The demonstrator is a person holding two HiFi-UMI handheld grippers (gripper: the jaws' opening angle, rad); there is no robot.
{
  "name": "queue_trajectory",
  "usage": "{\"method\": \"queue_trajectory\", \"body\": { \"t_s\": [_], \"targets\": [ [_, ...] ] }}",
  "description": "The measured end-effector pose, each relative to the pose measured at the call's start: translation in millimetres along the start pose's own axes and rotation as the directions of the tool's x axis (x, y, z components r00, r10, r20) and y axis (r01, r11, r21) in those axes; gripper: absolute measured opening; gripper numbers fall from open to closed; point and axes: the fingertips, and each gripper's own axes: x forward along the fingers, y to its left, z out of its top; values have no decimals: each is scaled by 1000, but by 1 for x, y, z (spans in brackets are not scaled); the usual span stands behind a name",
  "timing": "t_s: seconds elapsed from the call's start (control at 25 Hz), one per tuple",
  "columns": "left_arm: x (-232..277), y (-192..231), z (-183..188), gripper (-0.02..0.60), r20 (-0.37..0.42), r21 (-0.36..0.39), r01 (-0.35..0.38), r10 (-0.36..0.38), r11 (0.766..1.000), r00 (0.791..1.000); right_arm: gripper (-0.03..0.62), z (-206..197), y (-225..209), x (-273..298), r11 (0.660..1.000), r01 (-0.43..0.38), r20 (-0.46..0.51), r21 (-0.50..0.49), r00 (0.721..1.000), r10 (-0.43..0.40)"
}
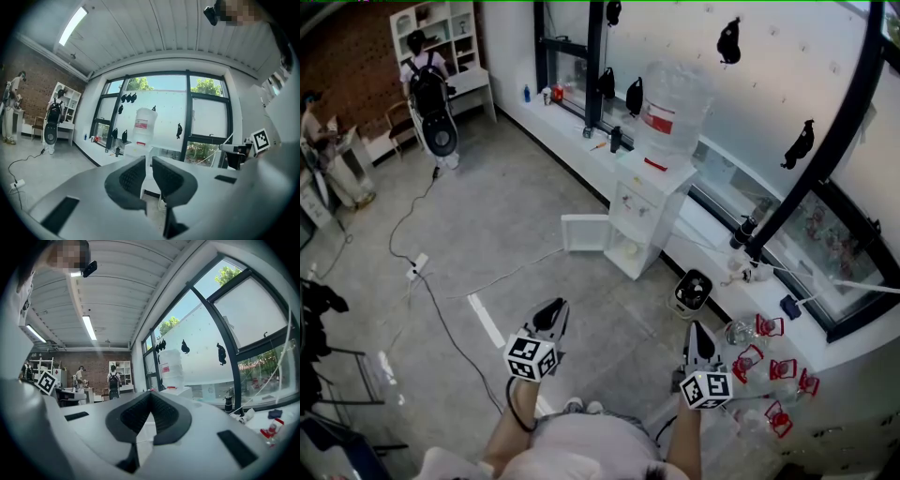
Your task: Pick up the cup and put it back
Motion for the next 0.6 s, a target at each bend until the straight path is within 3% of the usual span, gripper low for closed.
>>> {"method": "queue_trajectory", "body": {
  "t_s": [0.04,0.16,0.32,0.48,0.6],
  "targets": [
    [0,0,0,50,-2,-1,2,-2,1000,1000,17,0,0,-1,1000,1,-1,-2,1000,-1],
    [-2,-1,-1,215,0,-8,11,-11,1000,1000,17,-1,2,-4,1000,3,-3,-5,1000,-3],
    [-3,0,4,334,45,-17,26,-25,1000,999,17,-4,3,-4,1000,16,-8,1,1000,-16],
    [-6,7,11,382,85,-19,27,-26,999,996,17,-5,4,-3,1000,29,-14,3,999,-29],
    [-7,13,8,390,64,6,21,-22,1000,998,17,-5,8,-4,999,37,-14,3,999,-37]
  ]
}}
